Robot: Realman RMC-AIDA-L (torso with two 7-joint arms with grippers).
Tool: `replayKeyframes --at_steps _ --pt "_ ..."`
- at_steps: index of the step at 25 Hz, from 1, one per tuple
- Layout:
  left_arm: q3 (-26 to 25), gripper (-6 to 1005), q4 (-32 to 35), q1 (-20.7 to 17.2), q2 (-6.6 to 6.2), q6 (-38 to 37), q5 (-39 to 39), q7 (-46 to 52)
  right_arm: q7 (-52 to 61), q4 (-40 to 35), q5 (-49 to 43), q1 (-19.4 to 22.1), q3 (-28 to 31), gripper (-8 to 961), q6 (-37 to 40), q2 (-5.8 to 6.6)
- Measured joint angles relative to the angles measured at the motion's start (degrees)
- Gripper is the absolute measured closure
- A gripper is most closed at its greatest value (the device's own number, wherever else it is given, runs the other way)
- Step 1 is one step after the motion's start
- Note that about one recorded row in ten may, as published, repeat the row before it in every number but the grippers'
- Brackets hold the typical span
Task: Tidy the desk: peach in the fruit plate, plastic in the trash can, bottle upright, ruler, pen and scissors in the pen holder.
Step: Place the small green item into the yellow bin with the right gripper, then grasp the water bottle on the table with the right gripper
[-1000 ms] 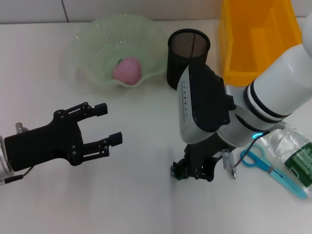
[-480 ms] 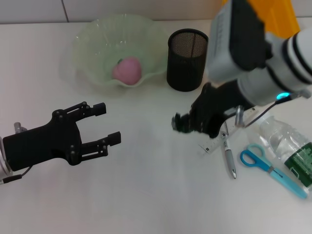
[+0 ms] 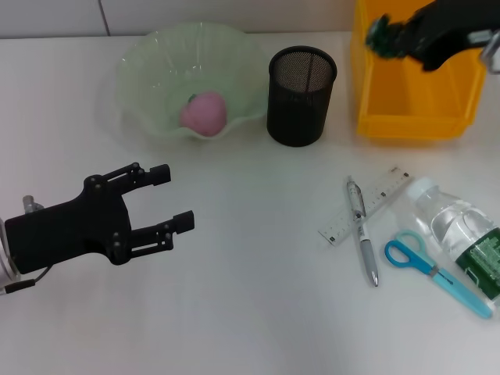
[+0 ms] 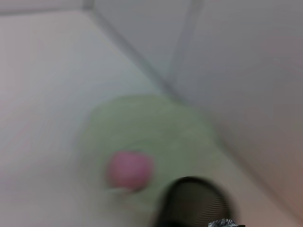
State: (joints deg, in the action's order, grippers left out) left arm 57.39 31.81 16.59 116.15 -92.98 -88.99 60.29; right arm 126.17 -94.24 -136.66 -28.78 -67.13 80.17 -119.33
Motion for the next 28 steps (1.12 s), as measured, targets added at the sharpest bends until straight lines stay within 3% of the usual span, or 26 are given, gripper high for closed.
replayKeyframes --at_steps 6,10,16,20,28 --pt "0.0 196 0.0 0.2 0.03 0.0 0.0 0.0 -0.6 4.4 -1.8 0.9 6.0 948 -8.6 0.09" --pt "0.0 196 0.1 0.4 0.17 0.0 -0.1 0.0 -0.6 8.9 -2.5 0.7 6.1 949 -13.1 0.13" --pt "0.0 196 0.2 0.6 0.22 0.0 -0.1 0.0 -0.9 22.3 -2.7 -2.7 5.8 937 -20.4 0.27" --pt "0.0 196 0.2 0.6 0.3 0.0 -0.1 0.0 -1.0 24.9 -2.8 -3.6 5.9 889 -20.9 0.29" --pt "0.0 197 0.2 0.5 0.3 0.0 -0.1 0.0 0.4 23.9 -3.5 -4.1 7.3 562 -18.4 0.33"
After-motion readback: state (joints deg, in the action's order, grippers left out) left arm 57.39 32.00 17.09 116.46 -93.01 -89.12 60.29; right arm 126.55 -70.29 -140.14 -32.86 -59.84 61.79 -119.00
